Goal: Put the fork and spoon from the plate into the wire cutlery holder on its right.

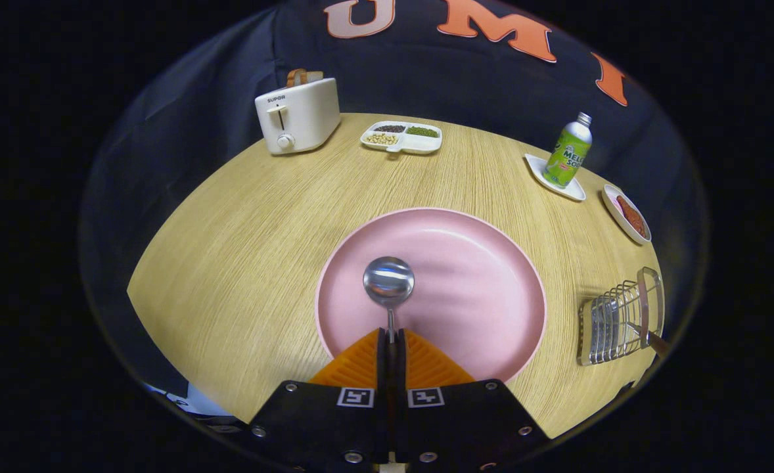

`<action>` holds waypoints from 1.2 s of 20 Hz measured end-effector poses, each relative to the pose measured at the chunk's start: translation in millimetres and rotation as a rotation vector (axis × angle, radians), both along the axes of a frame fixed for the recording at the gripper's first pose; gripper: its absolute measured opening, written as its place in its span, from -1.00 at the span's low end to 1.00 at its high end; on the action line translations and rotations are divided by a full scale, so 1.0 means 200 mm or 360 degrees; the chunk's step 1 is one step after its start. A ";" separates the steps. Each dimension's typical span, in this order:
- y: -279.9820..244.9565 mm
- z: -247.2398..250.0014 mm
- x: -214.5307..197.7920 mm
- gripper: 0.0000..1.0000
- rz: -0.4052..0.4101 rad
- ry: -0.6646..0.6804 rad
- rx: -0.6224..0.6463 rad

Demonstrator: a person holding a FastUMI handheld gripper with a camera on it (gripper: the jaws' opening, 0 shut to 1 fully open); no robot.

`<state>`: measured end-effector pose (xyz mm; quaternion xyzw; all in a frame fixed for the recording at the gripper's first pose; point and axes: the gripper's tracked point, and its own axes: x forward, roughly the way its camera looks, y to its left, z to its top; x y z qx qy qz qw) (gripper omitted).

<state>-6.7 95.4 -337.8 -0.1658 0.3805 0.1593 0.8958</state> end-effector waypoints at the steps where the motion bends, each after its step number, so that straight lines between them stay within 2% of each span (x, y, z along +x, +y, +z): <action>1: 0.00 0.02 0.00 -0.92 -0.0009 0.0006 0.0014; 10: -0.20 0.25 -0.01 -0.92 -0.0087 0.0071 0.0002; 24: -0.79 0.66 -0.03 -0.92 -0.0264 0.0218 -0.0115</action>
